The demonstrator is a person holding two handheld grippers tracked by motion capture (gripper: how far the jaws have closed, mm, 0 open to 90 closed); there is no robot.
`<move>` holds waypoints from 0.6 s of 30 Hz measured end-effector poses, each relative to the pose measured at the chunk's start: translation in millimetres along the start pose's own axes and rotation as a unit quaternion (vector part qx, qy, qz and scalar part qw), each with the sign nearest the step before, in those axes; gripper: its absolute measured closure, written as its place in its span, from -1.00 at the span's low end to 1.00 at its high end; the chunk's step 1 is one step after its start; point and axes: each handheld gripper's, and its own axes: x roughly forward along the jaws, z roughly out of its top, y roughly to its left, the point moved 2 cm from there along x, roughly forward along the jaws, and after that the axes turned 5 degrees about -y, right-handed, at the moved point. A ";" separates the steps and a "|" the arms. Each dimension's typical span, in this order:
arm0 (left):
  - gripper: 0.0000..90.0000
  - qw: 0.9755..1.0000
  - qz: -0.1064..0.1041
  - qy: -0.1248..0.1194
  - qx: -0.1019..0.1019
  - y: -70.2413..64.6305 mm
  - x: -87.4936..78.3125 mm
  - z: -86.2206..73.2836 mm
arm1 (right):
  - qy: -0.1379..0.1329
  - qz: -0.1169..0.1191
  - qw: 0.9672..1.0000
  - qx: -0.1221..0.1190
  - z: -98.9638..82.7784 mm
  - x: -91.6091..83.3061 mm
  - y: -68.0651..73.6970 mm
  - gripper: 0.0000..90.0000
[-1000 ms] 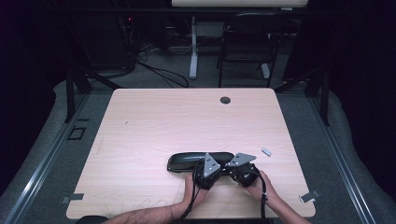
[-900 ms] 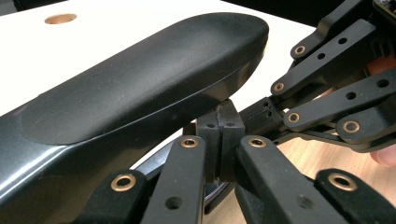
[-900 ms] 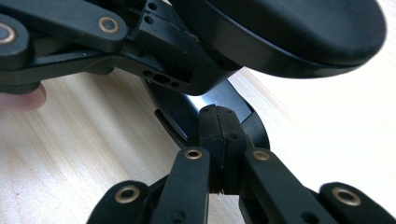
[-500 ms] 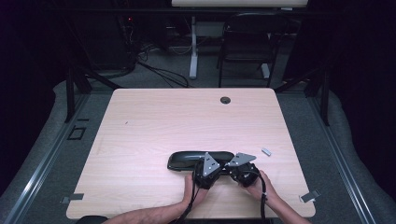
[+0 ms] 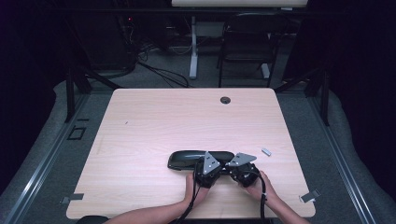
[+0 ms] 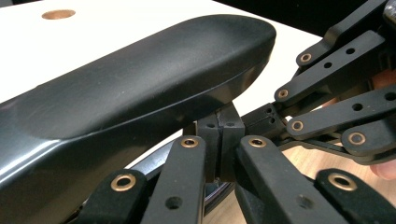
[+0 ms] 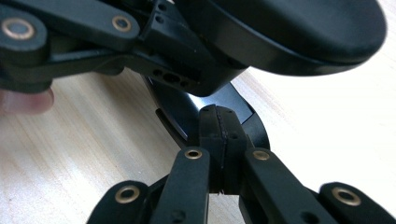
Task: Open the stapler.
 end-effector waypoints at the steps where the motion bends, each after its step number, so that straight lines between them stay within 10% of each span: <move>1: 1.00 1.000 0.000 0.000 0.002 0.3 0.0 0.1 | 0.001 0.000 1.000 0.001 -0.1 -0.1 -0.3 1.00; 18: 1.00 1.000 -0.007 -0.003 0.006 -1.4 3.0 3.4 | -0.001 0.001 1.000 0.011 0.4 1.6 -4.7 1.00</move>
